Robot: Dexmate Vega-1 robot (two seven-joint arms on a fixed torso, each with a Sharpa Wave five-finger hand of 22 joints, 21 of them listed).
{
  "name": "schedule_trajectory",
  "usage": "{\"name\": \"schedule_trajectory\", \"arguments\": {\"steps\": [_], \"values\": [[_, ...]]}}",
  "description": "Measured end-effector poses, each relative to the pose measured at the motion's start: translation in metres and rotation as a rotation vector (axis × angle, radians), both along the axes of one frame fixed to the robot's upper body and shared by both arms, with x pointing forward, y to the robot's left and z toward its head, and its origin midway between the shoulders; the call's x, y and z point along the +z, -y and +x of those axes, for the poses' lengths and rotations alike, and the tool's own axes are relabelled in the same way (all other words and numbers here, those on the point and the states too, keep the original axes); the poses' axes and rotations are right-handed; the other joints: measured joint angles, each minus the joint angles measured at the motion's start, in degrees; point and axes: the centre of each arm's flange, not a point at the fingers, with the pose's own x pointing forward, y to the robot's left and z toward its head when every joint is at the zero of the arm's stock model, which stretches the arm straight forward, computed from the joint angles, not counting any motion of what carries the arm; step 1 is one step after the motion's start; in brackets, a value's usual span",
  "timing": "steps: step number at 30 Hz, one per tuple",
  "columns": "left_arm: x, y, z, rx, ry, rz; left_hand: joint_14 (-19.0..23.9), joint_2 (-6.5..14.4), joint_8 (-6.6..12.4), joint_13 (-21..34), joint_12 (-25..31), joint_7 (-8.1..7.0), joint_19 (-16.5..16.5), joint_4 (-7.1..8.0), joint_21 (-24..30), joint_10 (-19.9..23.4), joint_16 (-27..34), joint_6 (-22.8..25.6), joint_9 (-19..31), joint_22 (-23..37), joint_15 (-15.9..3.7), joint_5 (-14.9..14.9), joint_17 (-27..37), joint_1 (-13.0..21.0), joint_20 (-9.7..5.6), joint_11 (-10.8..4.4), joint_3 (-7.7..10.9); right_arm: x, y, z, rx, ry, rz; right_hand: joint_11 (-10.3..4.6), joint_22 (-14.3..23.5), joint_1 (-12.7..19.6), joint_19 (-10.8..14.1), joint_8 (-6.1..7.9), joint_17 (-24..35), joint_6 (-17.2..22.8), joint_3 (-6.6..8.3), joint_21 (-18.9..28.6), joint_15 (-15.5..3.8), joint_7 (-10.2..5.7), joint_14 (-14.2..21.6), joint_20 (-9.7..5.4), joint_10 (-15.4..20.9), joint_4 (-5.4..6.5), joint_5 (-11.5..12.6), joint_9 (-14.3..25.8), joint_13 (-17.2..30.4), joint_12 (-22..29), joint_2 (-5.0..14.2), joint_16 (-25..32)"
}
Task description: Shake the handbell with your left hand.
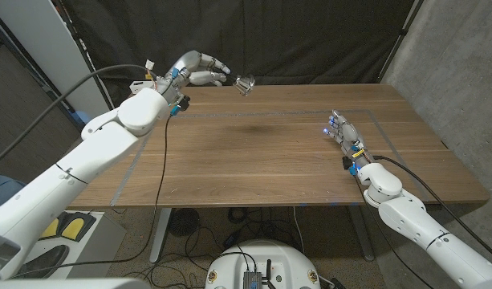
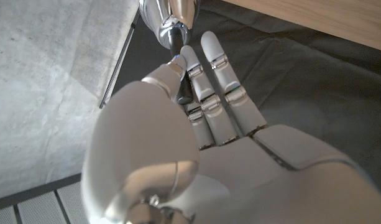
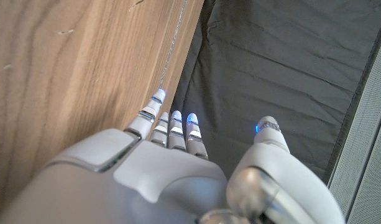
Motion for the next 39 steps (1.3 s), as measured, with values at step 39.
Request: {"name": "schedule_trajectory", "arguments": {"steps": [39], "values": [[0.017,-0.003,0.016,0.251,-0.098,0.233,0.4,-0.1,-0.40,0.1,-0.5,0.32,0.0,-0.27,0.8,0.4,-0.1,0.3,0.1,0.0,0.17,-0.2,-0.2,0.2,0.00,0.42,0.24,0.006,-0.007,-0.011,-0.012,0.029,-0.005,-0.11,-0.1,0.0,0.3,0.00,0.0,0.4,-0.25,0.0,0.00,0.41,0.6,0.31,0.5,0.25,0.0,0.0,0.0,0.0,0.00,0.0]]}}
